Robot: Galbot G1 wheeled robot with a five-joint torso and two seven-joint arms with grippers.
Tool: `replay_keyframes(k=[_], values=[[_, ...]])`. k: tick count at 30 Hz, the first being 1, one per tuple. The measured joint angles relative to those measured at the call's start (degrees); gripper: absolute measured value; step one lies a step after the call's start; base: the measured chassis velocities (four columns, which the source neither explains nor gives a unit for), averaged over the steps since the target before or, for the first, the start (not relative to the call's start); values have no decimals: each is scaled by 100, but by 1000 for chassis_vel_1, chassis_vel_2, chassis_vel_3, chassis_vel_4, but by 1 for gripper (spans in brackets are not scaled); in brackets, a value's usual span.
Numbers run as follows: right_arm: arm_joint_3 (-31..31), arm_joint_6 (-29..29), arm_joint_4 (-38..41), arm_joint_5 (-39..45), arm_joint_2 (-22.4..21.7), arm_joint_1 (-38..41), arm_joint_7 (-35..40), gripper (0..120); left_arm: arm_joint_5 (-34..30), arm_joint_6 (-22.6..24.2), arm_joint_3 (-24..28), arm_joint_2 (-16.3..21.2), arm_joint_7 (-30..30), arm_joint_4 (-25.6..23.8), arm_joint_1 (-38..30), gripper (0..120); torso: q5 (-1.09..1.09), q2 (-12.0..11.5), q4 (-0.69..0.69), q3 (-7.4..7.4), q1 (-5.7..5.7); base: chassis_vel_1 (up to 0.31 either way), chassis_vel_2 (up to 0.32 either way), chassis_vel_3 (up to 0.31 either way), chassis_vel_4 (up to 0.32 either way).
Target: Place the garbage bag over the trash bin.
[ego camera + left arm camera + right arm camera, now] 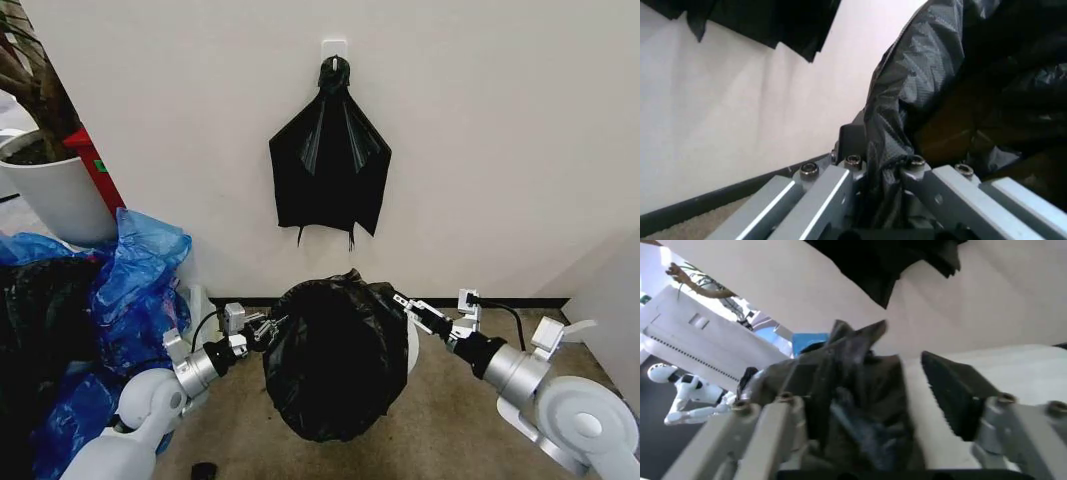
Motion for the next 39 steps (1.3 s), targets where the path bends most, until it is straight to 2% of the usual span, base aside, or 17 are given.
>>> replay_keyframes(k=[5, 6, 13, 25, 28, 39], values=[[-70, 68, 55, -21, 34, 7, 43, 25, -95, 19, 30, -2, -31, 42, -5, 1, 0, 0, 0, 0, 0, 0, 0, 0, 0], [-70, 68, 55, -21, 34, 7, 43, 25, -95, 19, 30, -2, -31, 42, -5, 1, 0, 0, 0, 0, 0, 0, 0, 0, 0], [-161, 198, 123, -136, 36, 37, 95, 0, -104, 44, 32, 1, -76, 60, -2, 1, 0, 0, 0, 0, 0, 0, 0, 0, 0], [-149, 311, -46, -442, -48, 115, 153, 0, -94, 127, 39, -68, -40, -69, 19, 1, 1, 0, 0, 0, 0, 0, 0, 0, 0], [-65, 346, -320, -838, -146, 142, -80, 0, -109, 131, 10, -73, 56, -143, 52, 1, 1, 0, 0, 0, 0, 0, 0, 0, 0], [-4, 379, -820, -1407, -241, 149, -535, 0, -237, 199, 3, -110, 188, -317, 63, 1, 1, 0, 0, 0, 0, 0, 0, 0, 0]])
